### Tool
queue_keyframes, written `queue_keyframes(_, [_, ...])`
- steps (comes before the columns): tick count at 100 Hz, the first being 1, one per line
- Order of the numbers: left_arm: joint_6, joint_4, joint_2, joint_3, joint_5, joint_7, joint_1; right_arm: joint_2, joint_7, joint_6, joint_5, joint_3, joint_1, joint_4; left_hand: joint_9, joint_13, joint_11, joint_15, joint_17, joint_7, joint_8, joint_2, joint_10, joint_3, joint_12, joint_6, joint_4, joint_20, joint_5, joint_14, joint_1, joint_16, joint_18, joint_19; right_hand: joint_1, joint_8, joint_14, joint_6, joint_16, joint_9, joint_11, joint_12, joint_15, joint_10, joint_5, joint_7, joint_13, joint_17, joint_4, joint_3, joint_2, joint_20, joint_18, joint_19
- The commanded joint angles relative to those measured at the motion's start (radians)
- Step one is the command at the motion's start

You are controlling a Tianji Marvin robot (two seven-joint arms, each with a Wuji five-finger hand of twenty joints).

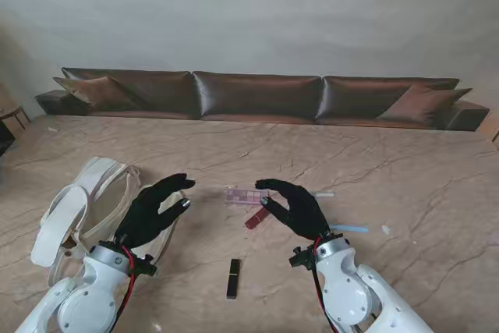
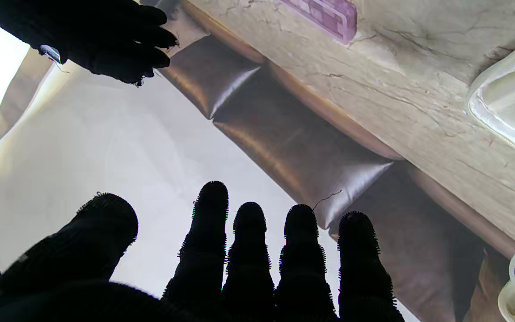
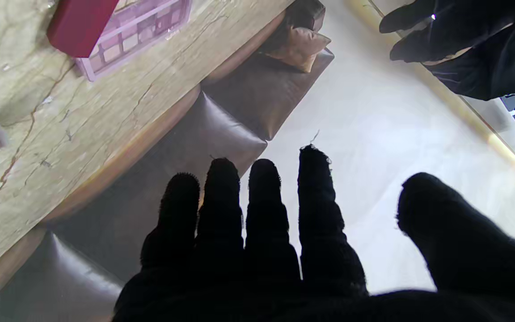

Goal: Pack the cosmetics bag

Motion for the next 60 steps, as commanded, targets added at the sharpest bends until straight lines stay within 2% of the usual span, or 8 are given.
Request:
queue_keyframes(1, [-0.002,0.004,-0.001,0.005,-0.004,-0.01,0.003,0.004,0.02,-0.006,0.01,0.001,-0.009,-0.009,0.017,0.012,0.002,-0.001,-0.001,0.028,0.015,0.032,-0.005,-0.008,0.002,-0.028,0.019,0.013,0.007,-0.015,-0.022,0.004,-0.02,0.018,-0.015,-0.008,-0.036,-0.024,0.001,-0.002,0.026,0.006,0.006,-0.016,-0.009,0.007,0.007,-0.013,-0.003,0.014,-0.012,-0.014,-0.019,0.008])
queue_keyframes(21, [-0.003,0.011,0.0,0.01,0.002,-0.006,0.003,-0.001,0.003,-0.012,0.014,-0.008,-0.012,0.008,0.019,0.015,0.002,-0.001,-0.001,0.031,0.017,0.029,-0.004,-0.004,0.003,-0.027,0.019,0.011,0.003,-0.015,-0.023,0.005,-0.026,0.017,-0.013,-0.008,-0.033,-0.023,0.002,0.003,0.028,0.006,0.005,-0.013,-0.007,0.007,0.01,-0.011,-0.003,0.015,-0.014,-0.02,-0.015,0.011])
queue_keyframes(42, [0.005,-0.019,0.003,-0.007,0.035,-0.006,0.016,0.006,0.012,-0.012,-0.004,0.015,-0.039,-0.028,0.026,0.018,0.006,0.0,0.0,0.035,0.019,0.023,-0.005,0.005,0.005,-0.03,0.019,0.01,0.01,-0.022,-0.015,0.005,-0.029,0.016,-0.014,-0.009,-0.034,-0.024,0.003,0.004,0.029,0.006,0.005,-0.013,-0.006,0.007,0.012,-0.01,-0.003,0.015,-0.013,-0.023,-0.014,0.013])
queue_keyframes(60, [0.045,-0.056,0.003,-0.038,0.084,0.012,0.026,0.012,0.021,-0.015,-0.018,0.038,-0.053,-0.045,0.028,0.018,0.01,0.003,-0.01,0.039,0.022,0.005,-0.003,0.029,0.008,-0.027,0.018,0.009,0.011,-0.02,-0.013,0.006,-0.038,0.013,-0.013,-0.009,-0.033,-0.023,0.004,0.005,0.032,0.008,0.005,-0.013,-0.007,0.008,0.014,-0.008,-0.003,0.014,-0.012,-0.025,-0.012,0.015])
